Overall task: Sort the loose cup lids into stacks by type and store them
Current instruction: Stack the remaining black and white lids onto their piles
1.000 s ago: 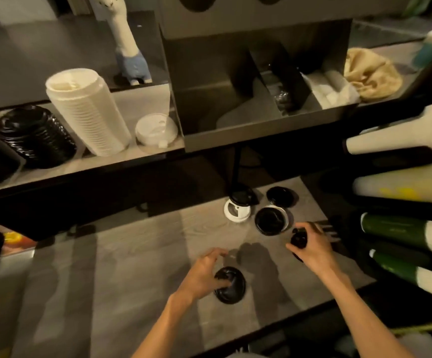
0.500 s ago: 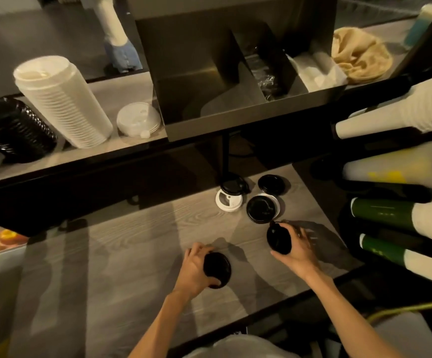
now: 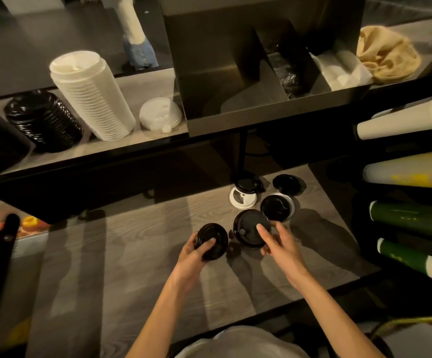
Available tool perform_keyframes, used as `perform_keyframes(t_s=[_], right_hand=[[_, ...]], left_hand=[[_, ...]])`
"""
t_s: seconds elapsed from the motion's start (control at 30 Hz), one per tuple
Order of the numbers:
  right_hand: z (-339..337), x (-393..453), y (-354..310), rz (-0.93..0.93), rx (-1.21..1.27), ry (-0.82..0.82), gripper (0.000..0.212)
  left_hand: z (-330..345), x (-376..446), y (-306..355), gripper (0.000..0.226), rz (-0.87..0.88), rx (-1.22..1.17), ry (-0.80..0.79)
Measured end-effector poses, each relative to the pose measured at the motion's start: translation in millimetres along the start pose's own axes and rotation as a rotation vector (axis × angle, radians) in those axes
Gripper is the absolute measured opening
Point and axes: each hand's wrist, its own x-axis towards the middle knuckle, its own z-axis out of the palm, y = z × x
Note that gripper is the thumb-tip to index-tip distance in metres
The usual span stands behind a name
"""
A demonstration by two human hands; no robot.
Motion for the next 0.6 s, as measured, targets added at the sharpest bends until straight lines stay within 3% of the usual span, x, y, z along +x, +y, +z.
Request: perform_keyframes(t_s=[0.13,0.27,0.43,0.5,0.6], right_hand=[[10.6,0.8,-15.3,-0.012,0.030,-0.085,0.021],[29.6,2.5,-31.9,-0.023,0.007,-0.169,0.016],[54.5,12.6,-53.9,-0.091,-0.115,-0.262,0.019],[66.0,14.4,-66.6,-0.130,-0.176,-0.305,0.030],[81.8,15.7,-86.4,-0.365,-0.370,-0.321,0.048]], left_hand=[[-4.1,-4.0,4.6,0.048,-0.048,-0.112,0.061],[3.9,-19.0,28.7,0.044,-0.022,-0.224,-0.019],[6.0,-43.4,66.0,0.040,0.081,-0.166,-0.063],[0.8,-51.2,79.4,0.045,0.102,-0.159,-0.070],[-7.8,-61.9,100.7,0.039,0.138,-0.186,-0.058]])
